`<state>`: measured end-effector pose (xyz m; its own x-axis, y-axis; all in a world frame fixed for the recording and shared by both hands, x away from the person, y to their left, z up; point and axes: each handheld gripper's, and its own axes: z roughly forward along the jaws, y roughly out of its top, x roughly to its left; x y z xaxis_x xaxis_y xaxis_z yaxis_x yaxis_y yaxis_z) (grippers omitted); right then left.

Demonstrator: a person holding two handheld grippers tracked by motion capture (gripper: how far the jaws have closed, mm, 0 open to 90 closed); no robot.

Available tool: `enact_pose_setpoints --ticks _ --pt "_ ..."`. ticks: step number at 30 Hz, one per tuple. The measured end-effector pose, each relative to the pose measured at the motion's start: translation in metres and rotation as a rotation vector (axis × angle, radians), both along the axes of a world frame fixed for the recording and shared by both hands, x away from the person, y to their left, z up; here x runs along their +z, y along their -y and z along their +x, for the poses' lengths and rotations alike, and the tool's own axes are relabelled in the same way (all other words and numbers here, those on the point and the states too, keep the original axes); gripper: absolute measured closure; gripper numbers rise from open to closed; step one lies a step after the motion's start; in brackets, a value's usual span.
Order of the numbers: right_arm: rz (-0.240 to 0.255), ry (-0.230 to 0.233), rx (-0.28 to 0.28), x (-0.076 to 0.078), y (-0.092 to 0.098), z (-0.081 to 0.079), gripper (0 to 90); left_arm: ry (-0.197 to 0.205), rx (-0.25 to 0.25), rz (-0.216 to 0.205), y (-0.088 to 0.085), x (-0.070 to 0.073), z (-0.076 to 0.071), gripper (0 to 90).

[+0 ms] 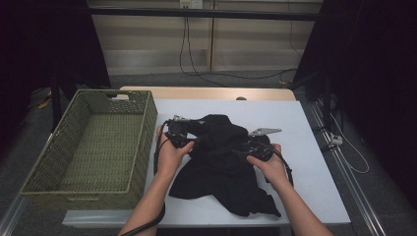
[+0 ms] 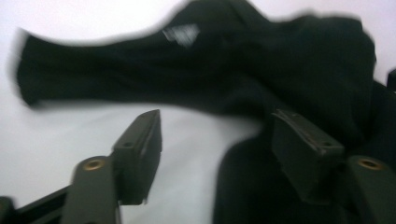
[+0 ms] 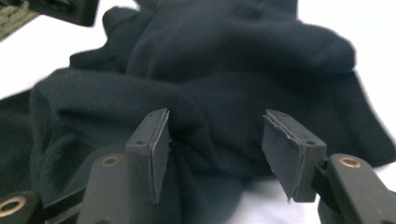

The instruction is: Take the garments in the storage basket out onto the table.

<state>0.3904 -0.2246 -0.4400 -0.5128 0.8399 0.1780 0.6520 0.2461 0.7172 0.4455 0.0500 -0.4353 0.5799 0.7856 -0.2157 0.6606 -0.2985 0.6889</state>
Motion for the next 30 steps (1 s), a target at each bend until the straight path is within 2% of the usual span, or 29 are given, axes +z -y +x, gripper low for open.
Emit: enact_pose_setpoints --ticks 3,5,7,8,10,11,12,14,15,17,20,25,26,30 --pt "-0.025 0.010 0.007 -0.004 -0.003 0.000 46.6 -0.006 -0.032 0.021 0.007 -0.011 -0.003 43.1" --pt "-0.024 0.013 0.001 -0.006 -0.004 0.002 47.2 -0.013 -0.047 0.027 0.011 -0.016 -0.004 46.0" --pt "-0.025 0.012 -0.007 -0.007 -0.005 0.002 47.1 0.009 -0.049 0.035 0.014 -0.016 -0.006 50.9" --pt "-0.033 0.030 -0.006 -0.008 -0.004 0.003 47.0 0.007 -0.061 0.031 0.016 -0.017 -0.007 55.1" --pt "-0.031 0.017 -0.012 -0.008 -0.005 0.002 44.9 -0.011 -0.072 0.049 0.019 -0.015 -0.010 71.2" --pt "-0.036 0.014 -0.019 -0.008 -0.005 0.001 44.1 -0.047 -0.083 0.042 0.019 -0.014 -0.010 80.2" --pt "-0.043 0.033 -0.010 -0.008 -0.005 0.002 43.5 -0.046 -0.082 0.046 0.019 -0.013 -0.011 82.7" --pt "-0.051 0.034 -0.011 -0.008 -0.006 0.002 41.9 -0.056 -0.096 0.069 0.019 -0.011 -0.014 84.5" --pt "-0.052 0.035 -0.014 -0.008 -0.006 0.001 40.6 -0.069 -0.096 0.055 0.019 -0.009 -0.016 84.9" --pt "-0.051 0.033 -0.027 -0.007 -0.005 0.001 37.5 -0.077 -0.099 0.056 0.016 -0.008 -0.020 85.3" --pt "-0.050 0.070 -0.041 -0.002 0.000 0.003 34.4 -0.081 -0.090 0.066 0.009 -0.005 -0.025 85.7" --pt "-0.037 0.081 -0.075 0.002 0.006 0.011 30.0 -0.087 -0.045 0.085 -0.008 0.005 -0.031 86.2" --pt "-0.032 0.079 -0.087 0.002 0.005 0.012 30.0 -0.102 -0.038 0.077 -0.012 0.007 -0.032 86.2" --pt "-0.021 0.093 -0.092 0.002 0.003 0.016 29.9 -0.090 -0.014 0.089 -0.026 0.016 -0.032 86.3"
